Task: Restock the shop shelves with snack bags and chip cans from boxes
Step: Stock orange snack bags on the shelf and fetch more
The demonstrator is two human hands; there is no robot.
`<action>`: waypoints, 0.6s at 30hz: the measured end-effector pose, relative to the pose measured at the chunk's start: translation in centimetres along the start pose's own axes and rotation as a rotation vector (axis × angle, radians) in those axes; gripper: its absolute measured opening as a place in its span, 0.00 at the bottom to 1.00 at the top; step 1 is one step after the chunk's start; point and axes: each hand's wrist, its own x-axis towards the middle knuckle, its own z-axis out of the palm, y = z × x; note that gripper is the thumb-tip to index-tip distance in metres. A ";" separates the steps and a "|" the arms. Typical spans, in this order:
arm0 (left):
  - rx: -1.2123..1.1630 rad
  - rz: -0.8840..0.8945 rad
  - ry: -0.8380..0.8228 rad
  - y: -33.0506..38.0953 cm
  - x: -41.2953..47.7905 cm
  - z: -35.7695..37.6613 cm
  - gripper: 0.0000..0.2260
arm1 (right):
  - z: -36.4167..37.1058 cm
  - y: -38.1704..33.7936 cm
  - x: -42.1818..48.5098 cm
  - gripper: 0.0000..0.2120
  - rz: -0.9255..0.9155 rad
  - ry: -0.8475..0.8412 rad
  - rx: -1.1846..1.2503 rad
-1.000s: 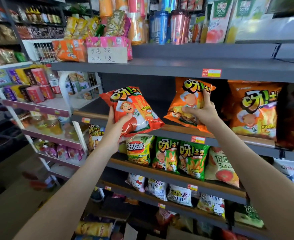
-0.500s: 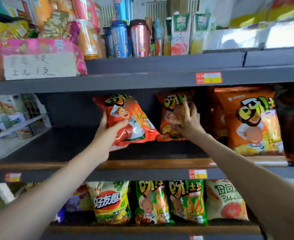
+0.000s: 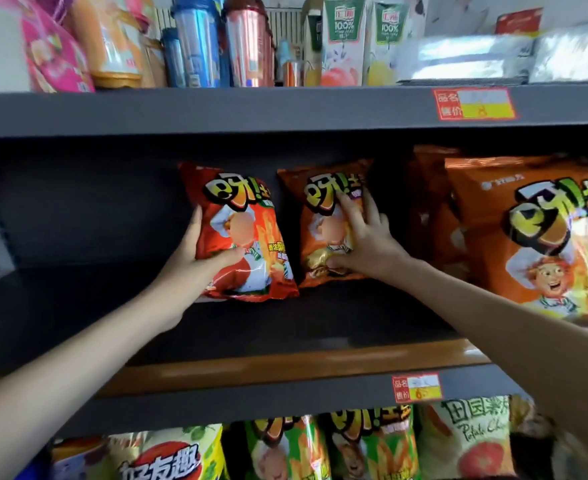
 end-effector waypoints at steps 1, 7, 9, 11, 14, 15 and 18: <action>0.005 0.010 0.005 -0.3 0.2 0.0 0.39 | 0.1 0.2 0.1 0.53 -0.013 0.082 -0.068; 0.099 0.040 -0.101 -1.5 2.0 0.8 0.43 | 1.6 2.6 1.3 0.59 0.060 0.146 -0.078; 0.173 0.005 -0.123 -1.5 2.6 0.7 0.47 | 1.8 3.0 1.4 0.61 0.058 0.070 0.025; 0.258 -0.079 -0.120 -1.5 2.8 0.4 0.50 | 1.7 3.0 1.5 0.62 0.016 0.032 0.081; 0.361 -0.121 -0.139 -1.5 2.9 -0.1 0.53 | 2.1 2.9 1.7 0.64 0.009 0.063 0.098; 0.379 -0.116 -0.159 -1.5 3.0 -0.2 0.54 | 2.2 2.9 1.7 0.64 0.027 0.081 0.100; 0.413 -0.073 -0.230 -1.3 2.9 -0.6 0.54 | 2.3 2.8 1.4 0.62 0.069 0.107 0.082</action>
